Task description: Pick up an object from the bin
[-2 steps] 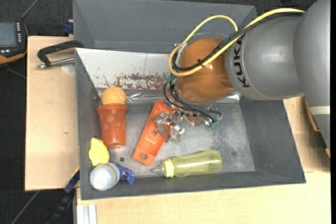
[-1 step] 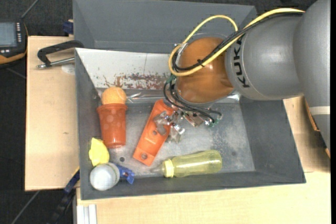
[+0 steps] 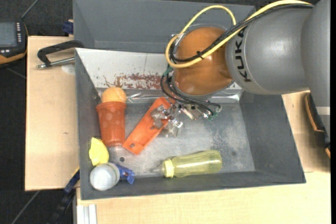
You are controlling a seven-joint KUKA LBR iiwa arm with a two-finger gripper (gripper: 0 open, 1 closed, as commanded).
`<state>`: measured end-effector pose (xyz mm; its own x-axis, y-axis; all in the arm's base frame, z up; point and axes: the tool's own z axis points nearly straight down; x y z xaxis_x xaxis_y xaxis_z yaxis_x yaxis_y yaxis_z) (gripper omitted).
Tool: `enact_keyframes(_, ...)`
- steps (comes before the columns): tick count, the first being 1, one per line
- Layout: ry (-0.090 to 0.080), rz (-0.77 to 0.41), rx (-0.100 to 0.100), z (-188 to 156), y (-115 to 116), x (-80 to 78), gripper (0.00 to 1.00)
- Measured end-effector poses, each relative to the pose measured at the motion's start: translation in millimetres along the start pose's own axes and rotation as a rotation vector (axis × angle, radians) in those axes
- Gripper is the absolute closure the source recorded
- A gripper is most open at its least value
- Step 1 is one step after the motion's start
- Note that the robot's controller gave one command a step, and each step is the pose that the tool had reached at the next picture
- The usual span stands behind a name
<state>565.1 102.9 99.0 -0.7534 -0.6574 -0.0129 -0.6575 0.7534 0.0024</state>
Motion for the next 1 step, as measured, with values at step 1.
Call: enact_keyframes(1, -0.003, -0.014, 0.001, -34.1, -13.6, -23.5, 1.0)
